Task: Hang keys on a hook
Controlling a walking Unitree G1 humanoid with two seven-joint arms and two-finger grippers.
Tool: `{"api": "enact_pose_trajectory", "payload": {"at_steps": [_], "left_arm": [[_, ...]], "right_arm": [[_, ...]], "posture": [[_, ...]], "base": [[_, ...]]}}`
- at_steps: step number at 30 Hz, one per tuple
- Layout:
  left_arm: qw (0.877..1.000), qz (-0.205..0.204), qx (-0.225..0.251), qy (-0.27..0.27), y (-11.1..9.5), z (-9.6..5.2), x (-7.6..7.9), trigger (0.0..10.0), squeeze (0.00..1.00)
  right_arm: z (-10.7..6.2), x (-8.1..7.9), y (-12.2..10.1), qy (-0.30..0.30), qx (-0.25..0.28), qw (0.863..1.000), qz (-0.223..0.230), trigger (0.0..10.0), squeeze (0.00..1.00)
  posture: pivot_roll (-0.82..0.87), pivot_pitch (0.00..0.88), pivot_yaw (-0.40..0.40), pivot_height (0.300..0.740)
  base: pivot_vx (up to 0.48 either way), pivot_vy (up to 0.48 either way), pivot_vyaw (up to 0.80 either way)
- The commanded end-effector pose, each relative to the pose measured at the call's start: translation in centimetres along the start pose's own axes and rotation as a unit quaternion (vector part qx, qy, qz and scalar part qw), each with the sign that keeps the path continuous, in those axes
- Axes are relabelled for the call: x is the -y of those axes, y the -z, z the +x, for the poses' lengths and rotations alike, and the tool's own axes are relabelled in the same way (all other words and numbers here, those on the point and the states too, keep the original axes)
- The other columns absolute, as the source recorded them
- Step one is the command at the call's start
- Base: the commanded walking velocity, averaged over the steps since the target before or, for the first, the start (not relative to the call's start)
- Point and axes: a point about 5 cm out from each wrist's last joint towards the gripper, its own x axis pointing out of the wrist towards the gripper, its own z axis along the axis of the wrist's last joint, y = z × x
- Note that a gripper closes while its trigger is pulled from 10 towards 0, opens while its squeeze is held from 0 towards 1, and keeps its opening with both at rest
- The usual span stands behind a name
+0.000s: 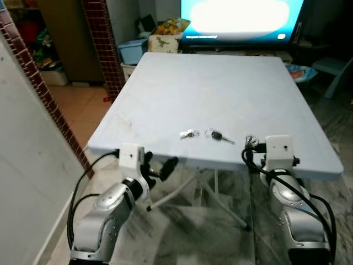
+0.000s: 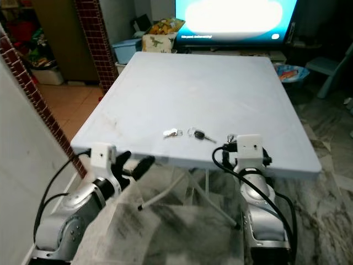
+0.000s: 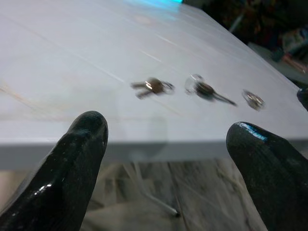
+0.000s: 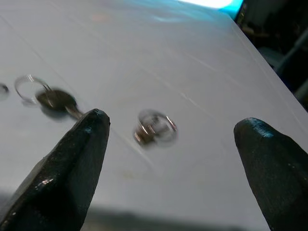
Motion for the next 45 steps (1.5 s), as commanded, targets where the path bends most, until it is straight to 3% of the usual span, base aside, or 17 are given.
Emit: {"api": "enact_pose_trajectory", "payload": {"at_steps": [1, 16, 29, 36, 45], "left_arm": [[1.0, 0.006, -0.001, -0.016, -0.2, -0.4, -0.8, 10.0, 0.0], [0.999, 0.008, -0.008, -0.031, -0.2, -0.7, -1.3, 10.0, 0.0], [0.998, 0.017, -0.036, -0.046, 0.5, -4.1, -1.3, 10.0, 0.0], [0.998, 0.018, -0.052, -0.043, 0.9, -5.0, -1.3, 10.0, 0.0], [0.997, 0.024, -0.061, -0.028, 0.6, -4.9, -0.9, 10.0, 0.0]], "right_arm": [[0.0, -1.0, -0.6, -0.015, 0.01, 1.0, 0.005, 10.0, 0.0], [-0.7, -2.5, -0.4, -0.08, -0.005, 0.997, 0.015, 10.0, 0.0], [-2.6, -3.4, 0.9, -0.167, -0.041, 0.985, 0.012, 10.0, 0.0], [-1.6, -2.3, 0.5, -0.184, -0.039, 0.982, -0.008, 10.0, 0.0], [-0.1, -0.2, 0.6, -0.221, -0.045, 0.974, -0.038, 10.0, 0.0]], "posture": [[-0.03, 0.0, 0.017, 0.74], [-0.03, 0.0, 0.018, 0.74], [-0.02, 0.014, 0.032, 0.74], [0.0, 0.034, 0.04, 0.74], [0.01, 0.047, 0.05, 0.74]], "base": [[0.349, 0.0, 0.0], [0.215, 0.0, 0.0], [0.0, 0.0, 0.0], [0.0, 0.0, 0.0], [0.0, 0.0, 0.0]]}}
